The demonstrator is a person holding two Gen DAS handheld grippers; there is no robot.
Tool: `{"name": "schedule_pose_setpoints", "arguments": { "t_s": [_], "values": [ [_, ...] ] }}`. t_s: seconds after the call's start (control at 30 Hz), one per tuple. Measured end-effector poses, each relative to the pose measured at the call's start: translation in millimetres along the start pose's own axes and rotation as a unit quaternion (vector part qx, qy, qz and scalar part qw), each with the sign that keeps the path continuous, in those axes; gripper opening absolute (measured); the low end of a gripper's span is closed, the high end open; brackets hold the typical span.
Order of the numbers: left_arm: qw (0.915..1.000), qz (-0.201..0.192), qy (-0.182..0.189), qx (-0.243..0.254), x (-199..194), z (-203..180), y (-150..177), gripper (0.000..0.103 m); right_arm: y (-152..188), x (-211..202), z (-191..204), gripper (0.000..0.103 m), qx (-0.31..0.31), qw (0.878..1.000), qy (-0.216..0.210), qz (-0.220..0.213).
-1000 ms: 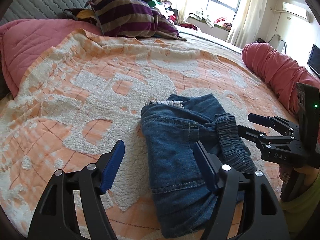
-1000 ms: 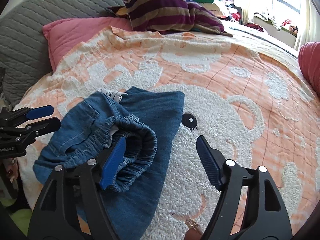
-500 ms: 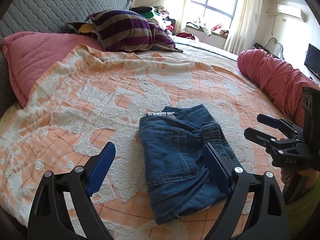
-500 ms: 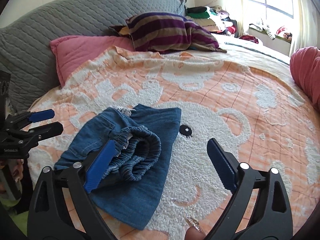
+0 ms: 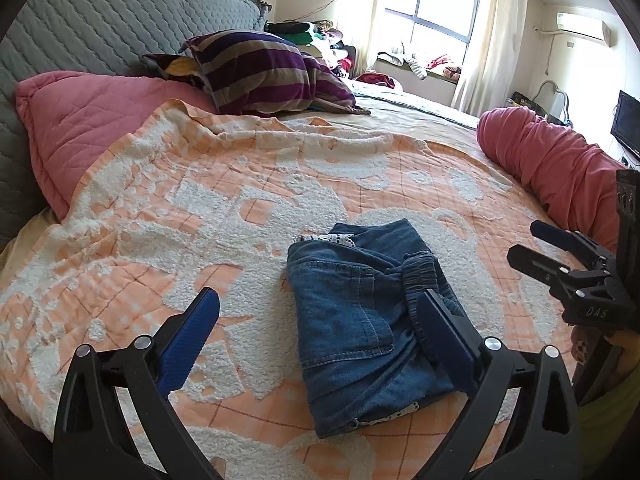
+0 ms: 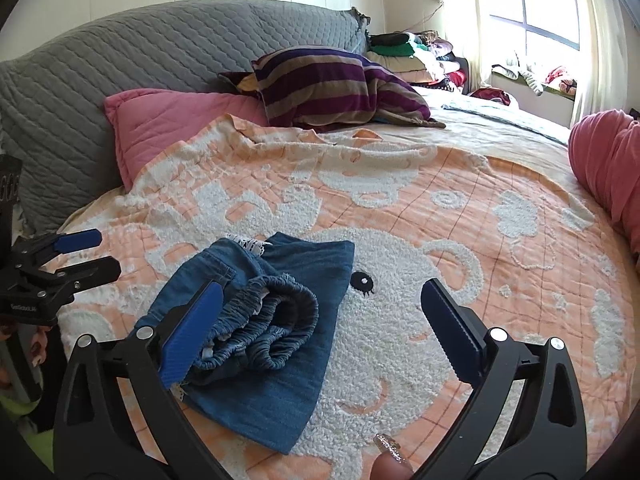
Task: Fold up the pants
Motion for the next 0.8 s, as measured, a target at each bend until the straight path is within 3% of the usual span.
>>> {"name": "schedule_pose_setpoints", "arguments": {
  "t_s": [0.8],
  "values": [
    [0.9998,-0.010,-0.016,0.004,-33.2,4.6,19.1,0.098,12.1,-38.1,19.7,0.094,-0.004,0.999,0.004,-0.036]
  ]
}}
Point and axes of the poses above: each gripper's, at about its wrist camera, not at the fingertips, and x roughly the way its jaws point, z to its left, y to its underside, the point moved 1 cm from there along x, roughly the way its jaws point, and after that the axes turned 10 degrees about z, right-handed, at the moved point
